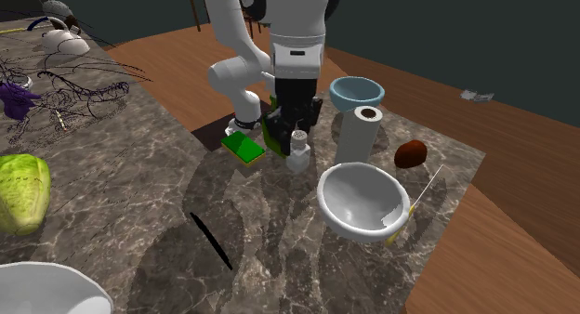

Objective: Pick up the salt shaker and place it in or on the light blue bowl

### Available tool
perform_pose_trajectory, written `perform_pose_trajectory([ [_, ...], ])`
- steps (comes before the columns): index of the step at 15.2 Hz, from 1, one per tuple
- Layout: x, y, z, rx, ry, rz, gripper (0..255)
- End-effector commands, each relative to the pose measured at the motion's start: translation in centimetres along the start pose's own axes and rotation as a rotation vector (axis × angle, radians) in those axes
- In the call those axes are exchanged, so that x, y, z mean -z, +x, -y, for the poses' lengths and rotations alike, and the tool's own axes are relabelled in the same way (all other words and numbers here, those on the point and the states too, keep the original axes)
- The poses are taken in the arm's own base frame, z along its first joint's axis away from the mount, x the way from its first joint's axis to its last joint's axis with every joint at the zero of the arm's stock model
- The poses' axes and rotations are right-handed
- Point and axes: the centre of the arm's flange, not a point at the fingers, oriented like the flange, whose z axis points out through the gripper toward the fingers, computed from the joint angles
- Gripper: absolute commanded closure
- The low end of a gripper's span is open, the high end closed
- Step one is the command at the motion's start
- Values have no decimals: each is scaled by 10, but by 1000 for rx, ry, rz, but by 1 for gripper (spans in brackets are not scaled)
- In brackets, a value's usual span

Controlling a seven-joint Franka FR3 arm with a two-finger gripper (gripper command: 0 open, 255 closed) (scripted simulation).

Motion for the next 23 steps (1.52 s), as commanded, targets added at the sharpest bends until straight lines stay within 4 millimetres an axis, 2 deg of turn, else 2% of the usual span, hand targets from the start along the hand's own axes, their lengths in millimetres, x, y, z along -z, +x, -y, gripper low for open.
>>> perform_pose_trajectory([
  [1,11,1,-2,0,0,1,255],
  [11,61,5,-7,0,0,1,255],
  [23,86,-37,143,0,0,1,255],
])
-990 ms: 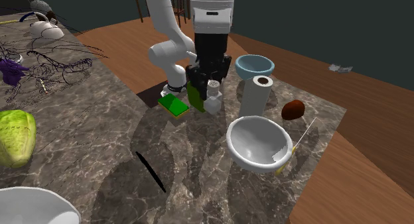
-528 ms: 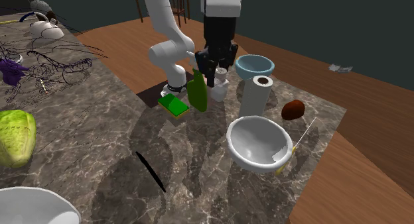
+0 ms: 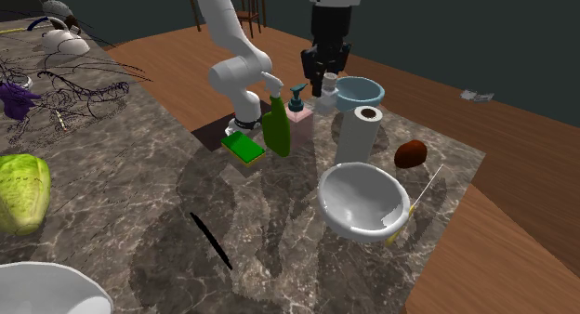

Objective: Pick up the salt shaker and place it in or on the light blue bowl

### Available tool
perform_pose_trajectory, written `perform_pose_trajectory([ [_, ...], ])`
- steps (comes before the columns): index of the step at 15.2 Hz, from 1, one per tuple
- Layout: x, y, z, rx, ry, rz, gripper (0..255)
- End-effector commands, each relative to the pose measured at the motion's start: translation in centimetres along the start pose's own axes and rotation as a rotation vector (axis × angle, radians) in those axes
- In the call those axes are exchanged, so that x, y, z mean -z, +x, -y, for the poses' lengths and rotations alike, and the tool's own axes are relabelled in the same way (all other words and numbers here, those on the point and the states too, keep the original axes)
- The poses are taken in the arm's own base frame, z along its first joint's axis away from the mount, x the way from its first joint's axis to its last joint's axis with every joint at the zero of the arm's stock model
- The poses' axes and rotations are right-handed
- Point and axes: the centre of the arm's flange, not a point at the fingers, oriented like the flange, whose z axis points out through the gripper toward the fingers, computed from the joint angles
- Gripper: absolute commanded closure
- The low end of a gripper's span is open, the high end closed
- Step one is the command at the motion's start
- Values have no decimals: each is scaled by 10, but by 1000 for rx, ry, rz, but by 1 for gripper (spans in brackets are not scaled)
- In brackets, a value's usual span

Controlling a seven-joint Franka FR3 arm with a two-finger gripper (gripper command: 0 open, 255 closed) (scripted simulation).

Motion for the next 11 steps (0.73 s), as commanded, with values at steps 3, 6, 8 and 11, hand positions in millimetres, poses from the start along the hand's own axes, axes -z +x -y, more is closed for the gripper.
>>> perform_pose_trajectory([
  [3,10,-14,53,-2,-1,0,255],
  [6,16,-24,90,-2,-1,0,255],
  [8,20,-31,115,-2,-1,0,255],
  [11,26,-42,153,-2,-1,0,255],
])
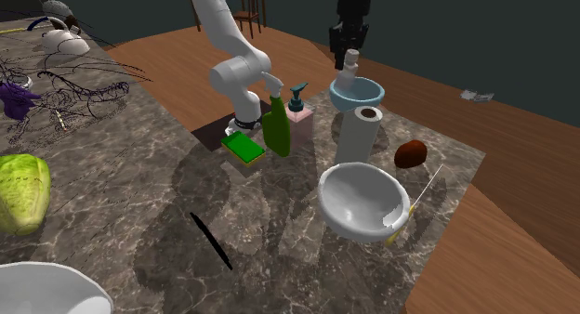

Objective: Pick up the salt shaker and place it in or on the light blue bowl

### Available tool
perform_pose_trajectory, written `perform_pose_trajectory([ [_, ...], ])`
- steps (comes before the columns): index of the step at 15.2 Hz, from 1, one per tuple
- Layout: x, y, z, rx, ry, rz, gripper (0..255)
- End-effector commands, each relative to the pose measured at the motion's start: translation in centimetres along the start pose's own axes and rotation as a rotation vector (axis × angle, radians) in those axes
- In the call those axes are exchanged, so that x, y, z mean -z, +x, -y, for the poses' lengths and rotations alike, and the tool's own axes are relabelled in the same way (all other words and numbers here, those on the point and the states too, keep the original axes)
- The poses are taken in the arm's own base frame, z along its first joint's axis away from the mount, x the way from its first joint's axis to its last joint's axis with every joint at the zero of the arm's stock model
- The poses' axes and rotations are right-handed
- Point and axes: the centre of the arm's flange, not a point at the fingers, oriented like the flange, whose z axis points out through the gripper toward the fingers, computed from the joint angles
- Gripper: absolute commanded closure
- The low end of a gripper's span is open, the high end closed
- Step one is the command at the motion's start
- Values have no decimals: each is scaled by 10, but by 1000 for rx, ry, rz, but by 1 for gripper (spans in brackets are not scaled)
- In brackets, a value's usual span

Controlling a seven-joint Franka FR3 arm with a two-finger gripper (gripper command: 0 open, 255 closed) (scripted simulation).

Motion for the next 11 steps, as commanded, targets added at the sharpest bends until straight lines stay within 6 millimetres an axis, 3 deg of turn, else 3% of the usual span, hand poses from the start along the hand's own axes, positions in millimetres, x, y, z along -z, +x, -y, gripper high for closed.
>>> perform_pose_trajectory([
  [1,3,-6,30,-1,0,0,255],
  [10,23,-39,147,-1,0,0,255],
  [11,18,-39,148,-1,0,0,255],
])
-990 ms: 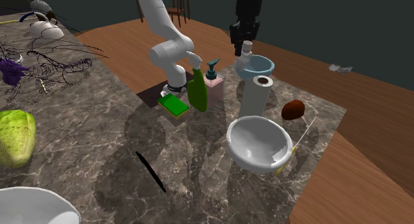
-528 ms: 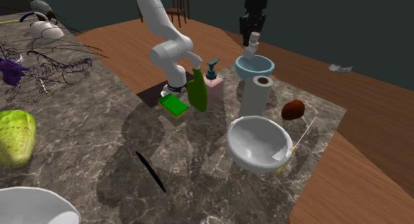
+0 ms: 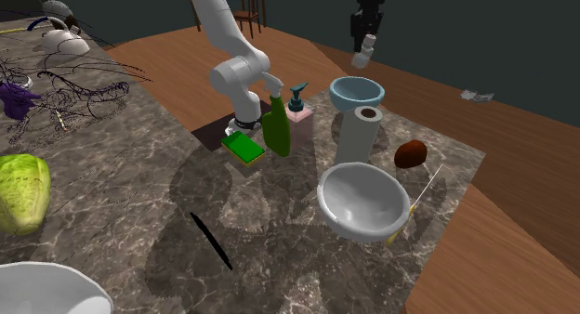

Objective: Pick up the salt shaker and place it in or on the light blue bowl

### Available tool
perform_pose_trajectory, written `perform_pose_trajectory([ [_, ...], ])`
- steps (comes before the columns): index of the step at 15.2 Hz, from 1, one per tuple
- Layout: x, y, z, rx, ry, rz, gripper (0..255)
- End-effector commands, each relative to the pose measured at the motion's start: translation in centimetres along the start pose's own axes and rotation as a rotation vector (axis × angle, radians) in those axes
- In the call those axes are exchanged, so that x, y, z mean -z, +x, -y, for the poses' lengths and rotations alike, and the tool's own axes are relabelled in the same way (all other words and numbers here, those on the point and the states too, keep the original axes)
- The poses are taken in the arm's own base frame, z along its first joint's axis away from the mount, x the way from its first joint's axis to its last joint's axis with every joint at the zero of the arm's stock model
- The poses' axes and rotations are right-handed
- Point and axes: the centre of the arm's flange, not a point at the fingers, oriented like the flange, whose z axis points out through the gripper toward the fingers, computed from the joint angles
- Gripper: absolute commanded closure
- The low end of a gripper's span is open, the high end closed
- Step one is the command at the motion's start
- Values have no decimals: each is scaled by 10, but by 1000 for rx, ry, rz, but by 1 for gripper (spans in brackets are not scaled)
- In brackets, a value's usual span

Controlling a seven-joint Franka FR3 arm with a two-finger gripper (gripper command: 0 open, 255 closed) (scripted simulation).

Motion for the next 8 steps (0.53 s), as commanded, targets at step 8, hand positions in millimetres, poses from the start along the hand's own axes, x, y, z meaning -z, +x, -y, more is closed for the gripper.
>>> perform_pose_trajectory([
  [8,-43,-7,12,-2,0,1,255],
])
